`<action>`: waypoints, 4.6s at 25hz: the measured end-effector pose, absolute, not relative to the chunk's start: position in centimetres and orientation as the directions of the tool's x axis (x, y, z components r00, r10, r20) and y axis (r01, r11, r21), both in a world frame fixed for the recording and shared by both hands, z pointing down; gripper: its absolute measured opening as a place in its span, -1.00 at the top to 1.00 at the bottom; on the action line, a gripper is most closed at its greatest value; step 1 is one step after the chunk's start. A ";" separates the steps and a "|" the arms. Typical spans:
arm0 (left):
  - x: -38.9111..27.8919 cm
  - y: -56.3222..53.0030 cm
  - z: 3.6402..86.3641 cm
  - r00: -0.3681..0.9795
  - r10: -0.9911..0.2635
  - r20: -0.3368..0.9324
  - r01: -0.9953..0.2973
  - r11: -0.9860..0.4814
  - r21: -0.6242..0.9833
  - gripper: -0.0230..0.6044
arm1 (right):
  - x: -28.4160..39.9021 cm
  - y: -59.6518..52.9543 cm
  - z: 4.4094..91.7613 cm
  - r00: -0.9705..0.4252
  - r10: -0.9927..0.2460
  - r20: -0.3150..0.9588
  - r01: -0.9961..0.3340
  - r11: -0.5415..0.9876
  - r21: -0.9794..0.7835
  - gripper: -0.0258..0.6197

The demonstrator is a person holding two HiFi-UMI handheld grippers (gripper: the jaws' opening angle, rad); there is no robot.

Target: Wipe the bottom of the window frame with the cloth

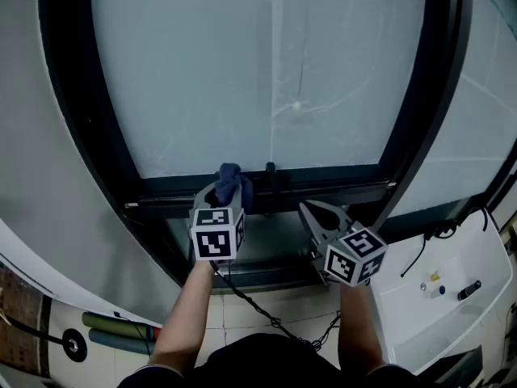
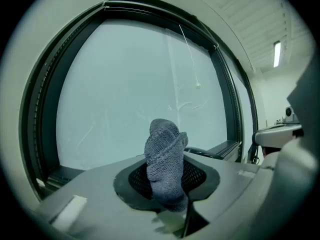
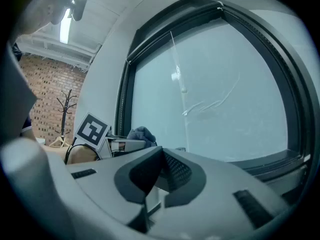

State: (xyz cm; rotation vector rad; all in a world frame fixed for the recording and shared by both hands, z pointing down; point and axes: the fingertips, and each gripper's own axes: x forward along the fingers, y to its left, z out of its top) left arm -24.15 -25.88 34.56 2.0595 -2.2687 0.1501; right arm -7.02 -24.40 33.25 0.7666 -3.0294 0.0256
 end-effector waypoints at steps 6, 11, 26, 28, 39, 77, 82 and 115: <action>-25.4 -29.7 34.0 -0.110 -0.990 0.089 -0.993 0.106 -0.051 0.55 | -6.7 -25.8 33.4 -0.867 -0.499 0.011 -0.499 0.866 -0.022 0.92; -25.7 -33.1 37.4 -0.111 -0.973 0.202 -0.992 0.097 -0.082 0.56 | -6.2 -26.4 33.7 -0.852 -0.523 0.014 -0.523 0.851 -0.038 0.92; -28.7 -33.0 40.6 -0.231 -0.911 0.341 -0.964 0.168 -0.204 0.60 | -7.6 -26.5 34.5 -0.859 -0.509 0.056 -0.511 0.858 -0.044 0.92; -29.8 -32.3 40.7 -0.248 -0.907 0.339 -0.961 0.188 -0.202 0.60 | -8.4 -26.2 34.5 -0.867 -0.494 0.061 -0.497 0.867 -0.040 0.92; -38.6 -27.5 40.8 -0.388 -0.853 0.349 -0.919 0.329 -0.216 0.60 | -14.1 -23.9 34.6 -0.910 -0.410 0.063 -0.412 0.910 -0.033 0.92; -28.6 -28.3 29.4 -0.189 -0.971 0.143 -0.981 0.182 -0.065 0.60 | -7.6 -23.1 30.7 -0.839 -0.544 -0.022 -0.544 0.839 0.011 0.92; -21.5 -31.5 27.1 -0.160 -0.981 0.113 -0.986 0.154 -0.058 0.59 | -0.9 -25.5 30.5 -0.826 -0.564 -0.015 -0.564 0.826 0.003 0.92; -10.1 -43.0 40.2 -0.302 -0.895 0.329 -0.952 0.300 -0.056 0.59 | 14.7 -32.5 36.1 -0.784 -0.614 0.094 -0.621 0.778 -0.097 0.92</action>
